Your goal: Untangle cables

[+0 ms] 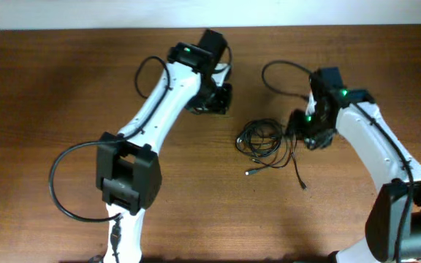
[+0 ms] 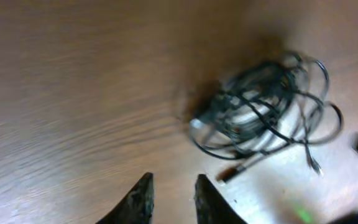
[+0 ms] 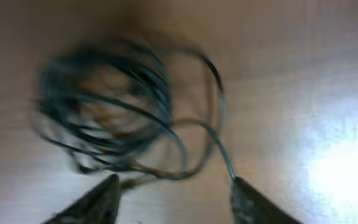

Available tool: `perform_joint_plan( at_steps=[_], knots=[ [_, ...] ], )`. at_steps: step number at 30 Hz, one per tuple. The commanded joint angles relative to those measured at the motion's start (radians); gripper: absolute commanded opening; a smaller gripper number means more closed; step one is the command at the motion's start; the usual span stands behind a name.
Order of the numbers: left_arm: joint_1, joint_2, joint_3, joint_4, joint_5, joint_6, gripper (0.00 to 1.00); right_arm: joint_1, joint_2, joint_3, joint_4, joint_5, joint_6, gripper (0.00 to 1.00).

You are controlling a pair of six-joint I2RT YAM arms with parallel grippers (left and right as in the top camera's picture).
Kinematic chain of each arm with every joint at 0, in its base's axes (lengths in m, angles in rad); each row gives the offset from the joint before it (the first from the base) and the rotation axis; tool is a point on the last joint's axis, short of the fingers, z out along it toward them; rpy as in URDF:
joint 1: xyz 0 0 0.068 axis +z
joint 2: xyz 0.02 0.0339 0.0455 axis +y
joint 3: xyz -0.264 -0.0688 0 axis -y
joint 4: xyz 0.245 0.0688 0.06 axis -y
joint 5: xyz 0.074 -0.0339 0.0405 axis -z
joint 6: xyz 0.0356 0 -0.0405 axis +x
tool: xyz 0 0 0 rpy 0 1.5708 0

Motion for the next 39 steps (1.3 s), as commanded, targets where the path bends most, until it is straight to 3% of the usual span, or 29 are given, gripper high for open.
perform_joint_plan(
  at_steps=[1, 3, 7, 9, 11, 15, 18, 21, 25, 26, 30, 32, 36, 38, 39],
  knots=[
    [0.058, -0.017, 0.011, 0.000, -0.045, -0.029, 0.29, 0.045, -0.002, 0.059, 0.029, -0.038, -0.016, 0.62],
    [0.078, -0.017, 0.008, 0.000, -0.052, -0.029, 0.36, 0.102, 0.007, 0.059, 0.040, -0.037, -0.015, 0.62],
    [0.090, -0.017, 0.008, 0.003, -0.127, -0.029, 0.42, 0.229, 0.050, 0.057, 0.054, 0.040, -0.014, 0.62],
    [0.090, -0.017, 0.008, 0.002, -0.136, -0.029, 0.67, 0.262, 0.081, 0.055, 0.053, 0.119, 0.068, 0.62],
    [0.088, -0.017, 0.008, -0.010, -0.136, -0.029, 0.99, 0.264, 0.122, 0.055, 0.055, 0.183, 0.129, 0.61],
    [0.088, -0.017, 0.008, -0.013, -0.136, -0.029, 0.99, 0.209, 0.154, 0.055, 0.047, 0.255, 0.115, 0.40],
    [0.088, -0.017, 0.008, -0.013, -0.136, -0.029, 0.99, 0.130, 0.154, 0.055, 0.023, 0.260, 0.089, 0.37],
    [0.088, -0.017, 0.008, -0.013, -0.136, -0.029, 0.99, 0.060, 0.154, 0.055, 0.022, 0.260, -0.010, 0.37],
    [0.088, -0.017, 0.008, -0.013, -0.136, -0.029, 0.99, 0.001, 0.154, 0.066, 0.031, 0.201, -0.019, 0.42],
    [0.088, -0.017, 0.008, -0.013, -0.136, -0.029, 0.99, -0.004, 0.154, 0.097, 0.026, 0.182, -0.020, 0.48],
    [0.088, -0.017, 0.008, -0.013, -0.136, -0.029, 0.99, 0.009, 0.154, 0.343, -0.108, 0.045, -0.072, 0.56],
    [0.088, -0.017, 0.008, -0.013, -0.136, -0.029, 0.99, 0.045, 0.154, 0.359, -0.111, 0.011, -0.082, 0.54],
    [0.088, -0.017, 0.008, -0.013, -0.136, -0.029, 0.99, 0.161, 0.188, 0.307, -0.096, 0.012, -0.288, 0.51],
    [0.088, -0.017, 0.008, -0.013, -0.136, -0.029, 0.99, 0.206, 0.188, 0.307, -0.113, 0.021, -0.297, 0.50],
    [0.088, -0.017, 0.008, -0.013, -0.136, -0.029, 0.99, 0.220, 0.188, 0.306, -0.102, 0.041, -0.308, 0.42]
  ],
)
